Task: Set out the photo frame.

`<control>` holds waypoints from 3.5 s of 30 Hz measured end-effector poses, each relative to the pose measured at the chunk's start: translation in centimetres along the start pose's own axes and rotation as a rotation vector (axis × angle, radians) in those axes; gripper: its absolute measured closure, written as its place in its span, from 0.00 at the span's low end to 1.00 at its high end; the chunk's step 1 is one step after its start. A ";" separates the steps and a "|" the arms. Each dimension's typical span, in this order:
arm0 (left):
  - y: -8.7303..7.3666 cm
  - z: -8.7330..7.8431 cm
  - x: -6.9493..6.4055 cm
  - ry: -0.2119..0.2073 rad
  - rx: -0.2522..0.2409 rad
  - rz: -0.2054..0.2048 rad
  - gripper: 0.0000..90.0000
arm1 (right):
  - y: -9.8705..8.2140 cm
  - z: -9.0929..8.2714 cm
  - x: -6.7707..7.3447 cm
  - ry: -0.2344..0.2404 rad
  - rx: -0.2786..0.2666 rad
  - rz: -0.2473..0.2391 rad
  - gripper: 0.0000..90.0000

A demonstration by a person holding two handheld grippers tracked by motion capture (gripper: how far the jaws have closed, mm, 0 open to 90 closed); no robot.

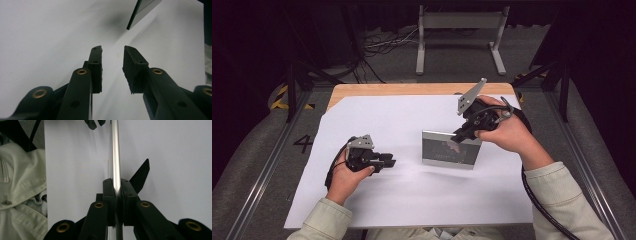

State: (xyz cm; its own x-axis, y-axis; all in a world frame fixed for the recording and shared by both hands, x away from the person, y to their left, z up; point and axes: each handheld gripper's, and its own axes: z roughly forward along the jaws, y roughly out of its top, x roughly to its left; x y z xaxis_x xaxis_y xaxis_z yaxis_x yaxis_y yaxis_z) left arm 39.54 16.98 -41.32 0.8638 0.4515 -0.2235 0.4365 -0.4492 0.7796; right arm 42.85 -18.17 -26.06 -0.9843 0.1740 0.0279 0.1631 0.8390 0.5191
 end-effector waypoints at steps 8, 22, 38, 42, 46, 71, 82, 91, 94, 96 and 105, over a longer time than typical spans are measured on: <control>-0.5 -0.5 0.0 0.015 -0.004 -0.008 0.77 | 0.4 1.0 -0.7 0.033 0.015 -0.080 0.94; -0.7 -0.6 0.0 0.018 0.001 -0.012 0.77 | -0.2 2.7 -1.9 0.100 0.010 -0.122 0.94; -0.7 -0.5 -0.1 0.012 0.003 -0.014 0.77 | -0.9 3.3 -2.9 0.080 0.007 -0.129 0.91; -0.6 -0.4 0.0 0.010 0.004 -0.010 0.77 | -1.0 3.4 -3.0 0.028 -0.004 -0.147 0.88; -0.6 -0.3 0.0 0.008 0.003 -0.013 0.77 | -1.1 3.3 -3.0 0.006 -0.022 -0.139 0.86; -0.4 -0.9 -0.6 0.048 -0.019 0.005 0.64 | -4.6 -1.7 -1.7 -0.119 -0.226 -0.014 0.48; -1.1 -1.6 -0.4 0.063 -0.027 -0.004 0.64 | -7.1 -3.9 -1.3 -0.156 -0.261 0.045 0.45; -1.1 -1.7 -0.3 0.080 -0.031 0.002 0.64 | -9.5 -4.9 -1.5 -0.190 -0.294 0.110 0.43; -1.2 -1.7 -0.2 0.094 -0.032 0.007 0.64 | -10.4 -4.9 -1.6 -0.209 -0.298 0.138 0.42; -1.2 -1.8 -0.2 0.097 -0.036 0.005 0.64 | -11.2 -4.6 -1.6 -0.222 -0.302 0.158 0.42; -1.4 -1.9 0.2 0.108 -0.038 0.003 0.65 | -13.6 -3.4 -1.8 -0.231 -0.319 0.211 0.41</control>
State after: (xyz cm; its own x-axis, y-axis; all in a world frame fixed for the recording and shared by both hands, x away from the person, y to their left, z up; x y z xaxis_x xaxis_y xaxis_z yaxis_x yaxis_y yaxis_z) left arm 38.59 19.12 -41.37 0.8321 0.5316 -0.1582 0.4220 -0.4218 0.8025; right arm 42.16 -31.62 -30.22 -0.8850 0.4655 -0.0115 0.2942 0.5781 0.7611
